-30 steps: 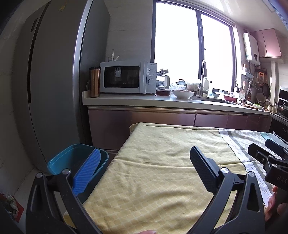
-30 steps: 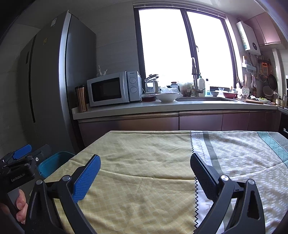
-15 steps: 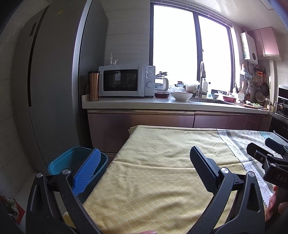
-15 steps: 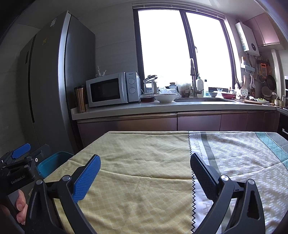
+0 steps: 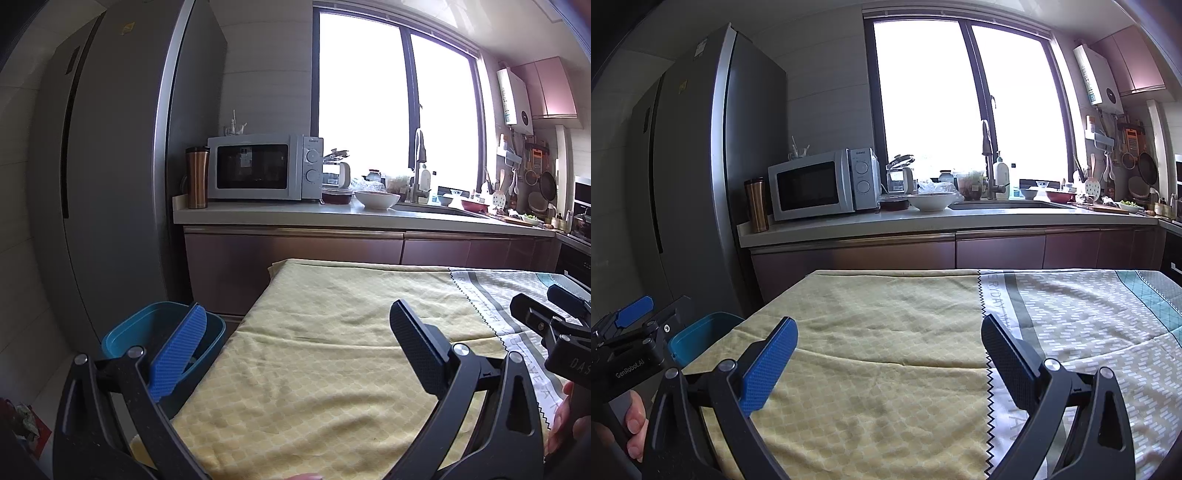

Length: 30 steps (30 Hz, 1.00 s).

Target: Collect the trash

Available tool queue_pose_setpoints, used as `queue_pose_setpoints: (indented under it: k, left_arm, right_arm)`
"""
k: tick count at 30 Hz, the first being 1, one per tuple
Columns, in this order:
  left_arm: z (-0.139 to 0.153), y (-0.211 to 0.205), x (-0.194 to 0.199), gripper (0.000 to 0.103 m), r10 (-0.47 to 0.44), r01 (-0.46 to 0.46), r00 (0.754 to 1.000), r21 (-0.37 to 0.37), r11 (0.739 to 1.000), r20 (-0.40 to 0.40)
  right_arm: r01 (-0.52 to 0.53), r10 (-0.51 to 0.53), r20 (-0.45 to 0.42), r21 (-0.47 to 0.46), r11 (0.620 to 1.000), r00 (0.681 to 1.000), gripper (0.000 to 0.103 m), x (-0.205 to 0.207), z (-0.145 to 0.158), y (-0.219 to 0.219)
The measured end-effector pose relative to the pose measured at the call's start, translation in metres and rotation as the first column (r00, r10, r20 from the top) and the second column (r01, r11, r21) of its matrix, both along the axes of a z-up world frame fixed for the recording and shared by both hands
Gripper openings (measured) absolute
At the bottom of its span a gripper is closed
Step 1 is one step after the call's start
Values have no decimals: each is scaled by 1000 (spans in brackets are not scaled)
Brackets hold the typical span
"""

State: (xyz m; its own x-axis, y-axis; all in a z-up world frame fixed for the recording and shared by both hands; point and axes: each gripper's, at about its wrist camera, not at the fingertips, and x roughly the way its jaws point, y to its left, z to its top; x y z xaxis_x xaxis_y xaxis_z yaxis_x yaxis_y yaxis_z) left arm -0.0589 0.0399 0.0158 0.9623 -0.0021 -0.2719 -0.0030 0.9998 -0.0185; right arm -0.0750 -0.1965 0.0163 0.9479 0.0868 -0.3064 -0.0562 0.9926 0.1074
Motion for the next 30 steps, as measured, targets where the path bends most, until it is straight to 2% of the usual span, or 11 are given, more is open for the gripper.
queue_pose_setpoints:
  k: [30]
  left_arm:
    - [4,-1,-5,98,16,-17,1000,11,1000,24]
  right_arm:
    - [16,-16,27,9,1000,1000,96,-1,0,-4]
